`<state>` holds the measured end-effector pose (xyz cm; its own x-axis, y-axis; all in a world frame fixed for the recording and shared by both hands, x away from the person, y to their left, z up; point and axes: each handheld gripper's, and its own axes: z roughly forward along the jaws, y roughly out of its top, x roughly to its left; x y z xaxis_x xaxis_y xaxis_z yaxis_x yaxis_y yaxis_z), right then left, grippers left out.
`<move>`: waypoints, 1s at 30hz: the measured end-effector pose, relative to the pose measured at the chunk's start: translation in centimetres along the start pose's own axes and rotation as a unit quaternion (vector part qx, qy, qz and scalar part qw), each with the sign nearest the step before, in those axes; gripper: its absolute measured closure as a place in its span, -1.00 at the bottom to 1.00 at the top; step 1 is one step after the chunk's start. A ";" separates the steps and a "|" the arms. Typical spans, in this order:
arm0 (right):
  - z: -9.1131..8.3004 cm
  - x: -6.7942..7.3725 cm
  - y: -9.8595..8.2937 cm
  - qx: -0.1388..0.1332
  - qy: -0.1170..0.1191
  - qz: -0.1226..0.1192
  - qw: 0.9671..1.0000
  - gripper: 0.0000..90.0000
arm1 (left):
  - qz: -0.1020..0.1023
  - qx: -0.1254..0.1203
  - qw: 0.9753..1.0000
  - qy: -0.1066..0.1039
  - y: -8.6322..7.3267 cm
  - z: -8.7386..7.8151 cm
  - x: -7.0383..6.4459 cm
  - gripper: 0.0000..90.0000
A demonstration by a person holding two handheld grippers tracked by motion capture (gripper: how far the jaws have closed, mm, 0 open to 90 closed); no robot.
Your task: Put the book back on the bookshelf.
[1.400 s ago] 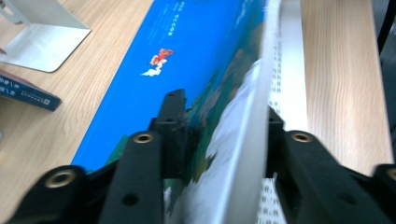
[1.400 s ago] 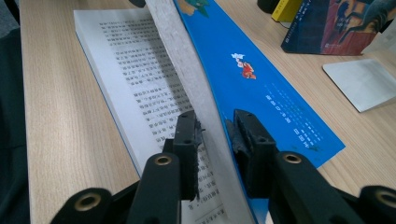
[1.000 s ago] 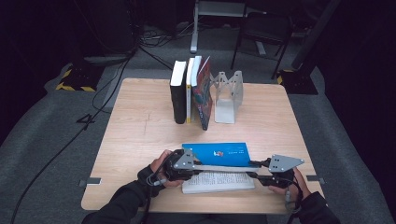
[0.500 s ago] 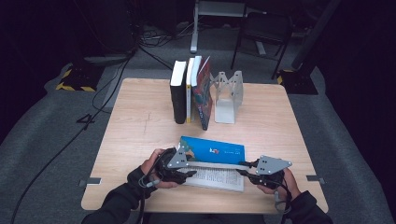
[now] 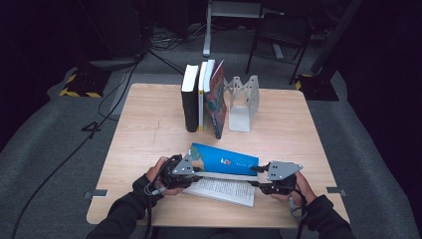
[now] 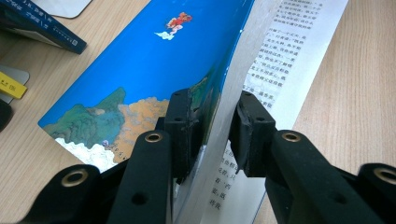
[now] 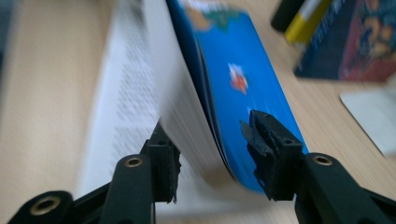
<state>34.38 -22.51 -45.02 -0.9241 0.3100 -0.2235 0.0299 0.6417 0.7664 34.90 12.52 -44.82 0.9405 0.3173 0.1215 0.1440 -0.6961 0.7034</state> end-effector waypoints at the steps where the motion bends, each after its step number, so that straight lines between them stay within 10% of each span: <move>1: 0.3 -0.5 -0.9 0.003 0.010 0.020 1.000 0.21 | 0.001 -0.001 1.000 -0.001 0.0 0.0 0.0 0.56; 9: 0.1 -0.6 -1.1 0.000 -0.015 -0.010 1.000 0.59 | -0.016 0.011 1.000 0.000 0.2 -0.4 0.4 0.47; 17: 0.0 1.6 1.8 -0.002 -0.011 -0.023 1.000 0.67 | -0.011 0.033 0.999 0.025 2.3 0.0 -2.2 0.03; 30: 0.2 1.8 3.2 -0.005 -0.015 -0.020 1.000 0.66 | -0.043 -0.011 0.998 0.042 4.1 1.9 -3.8 0.28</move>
<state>32.85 -19.73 -43.07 -0.9125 0.3061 -0.2714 -0.0098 0.6469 0.7625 32.54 7.27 -43.75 0.8956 0.4287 0.1187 0.2143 -0.6497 0.7294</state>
